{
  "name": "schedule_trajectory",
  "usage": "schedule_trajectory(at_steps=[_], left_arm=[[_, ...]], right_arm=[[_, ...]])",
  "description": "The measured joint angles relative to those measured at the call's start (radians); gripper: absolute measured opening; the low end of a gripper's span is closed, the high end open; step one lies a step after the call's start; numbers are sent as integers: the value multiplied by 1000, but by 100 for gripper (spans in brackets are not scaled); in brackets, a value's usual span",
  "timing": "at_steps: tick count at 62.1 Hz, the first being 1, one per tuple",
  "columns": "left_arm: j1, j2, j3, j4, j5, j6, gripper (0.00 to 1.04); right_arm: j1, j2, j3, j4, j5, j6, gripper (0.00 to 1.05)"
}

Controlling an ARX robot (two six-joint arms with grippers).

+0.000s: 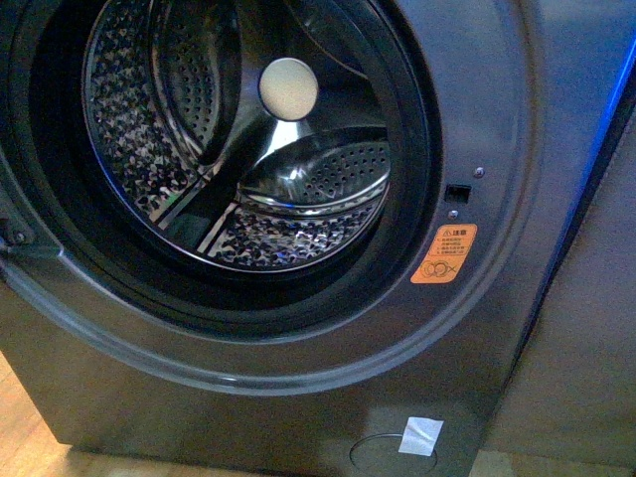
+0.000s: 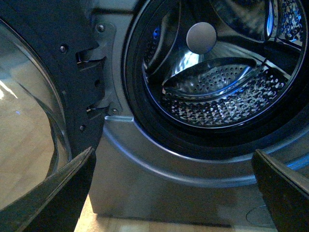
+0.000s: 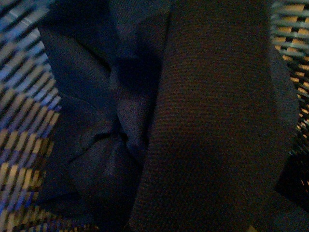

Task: Put clothes into washing machine

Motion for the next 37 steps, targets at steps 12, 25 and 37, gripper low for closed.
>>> schedule_trajectory(at_steps=[12, 25, 37], left_arm=[[0, 0, 0, 0, 0, 0, 98], [0, 0, 0, 0, 0, 0, 98], [0, 0, 0, 0, 0, 0, 98]], right_arm=[[-34, -259, -92, -10, -123, 31, 5], [-45, -579, -108, -43, -259, 134, 5], [-29, -784, -79, -11, -332, 282, 5]])
